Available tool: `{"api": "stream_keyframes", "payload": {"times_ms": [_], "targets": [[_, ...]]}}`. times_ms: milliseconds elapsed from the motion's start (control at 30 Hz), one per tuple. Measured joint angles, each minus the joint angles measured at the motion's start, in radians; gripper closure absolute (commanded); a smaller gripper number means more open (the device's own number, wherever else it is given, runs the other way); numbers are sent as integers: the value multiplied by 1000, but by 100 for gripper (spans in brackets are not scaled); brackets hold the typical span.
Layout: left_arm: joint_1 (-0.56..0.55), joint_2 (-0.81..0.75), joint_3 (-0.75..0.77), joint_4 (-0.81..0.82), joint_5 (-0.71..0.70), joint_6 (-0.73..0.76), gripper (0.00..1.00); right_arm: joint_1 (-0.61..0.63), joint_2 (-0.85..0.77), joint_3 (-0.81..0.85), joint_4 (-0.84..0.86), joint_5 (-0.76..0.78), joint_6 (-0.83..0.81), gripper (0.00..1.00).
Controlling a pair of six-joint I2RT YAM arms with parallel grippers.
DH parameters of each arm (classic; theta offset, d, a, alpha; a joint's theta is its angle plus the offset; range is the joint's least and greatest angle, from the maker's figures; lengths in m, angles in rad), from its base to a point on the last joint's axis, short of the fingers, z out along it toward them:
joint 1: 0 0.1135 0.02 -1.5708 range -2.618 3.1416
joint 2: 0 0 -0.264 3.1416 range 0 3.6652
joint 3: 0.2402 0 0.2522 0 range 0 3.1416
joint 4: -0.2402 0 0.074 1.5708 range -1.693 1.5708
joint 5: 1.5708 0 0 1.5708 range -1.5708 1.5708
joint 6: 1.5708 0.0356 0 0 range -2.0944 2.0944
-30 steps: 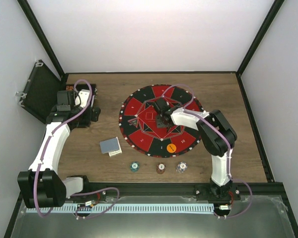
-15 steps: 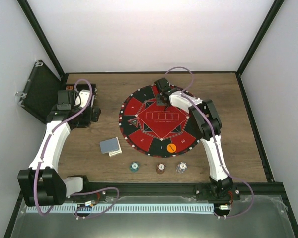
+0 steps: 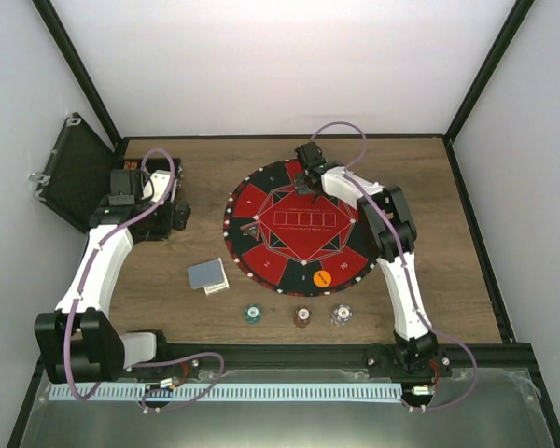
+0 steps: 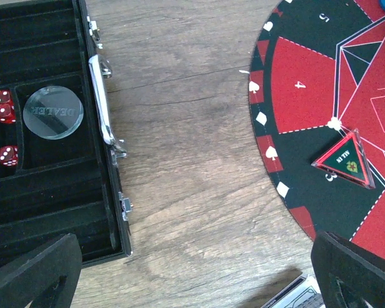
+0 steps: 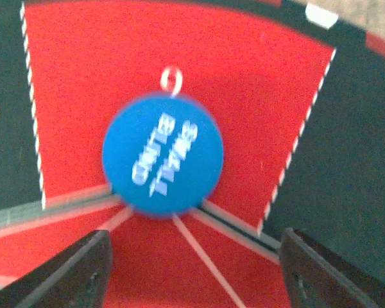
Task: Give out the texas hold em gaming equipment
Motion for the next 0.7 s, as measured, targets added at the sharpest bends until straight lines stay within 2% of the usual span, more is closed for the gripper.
{"api": "stream_keyframes", "payload": {"times_ms": [167, 300, 500, 700], "targets": [[0, -2, 0, -4, 4, 0, 0, 31, -183, -222, -34, -7, 16, 18], [0, -14, 0, -8, 10, 2, 0, 135, -402, -449, -43, 3, 55, 17], [0, -37, 0, -14, 26, 3, 0, 341, -618, -714, -73, 1, 145, 27], [0, -40, 0, -20, 38, 3, 0, 426, -755, -890, -153, 2, 269, 37]]}}
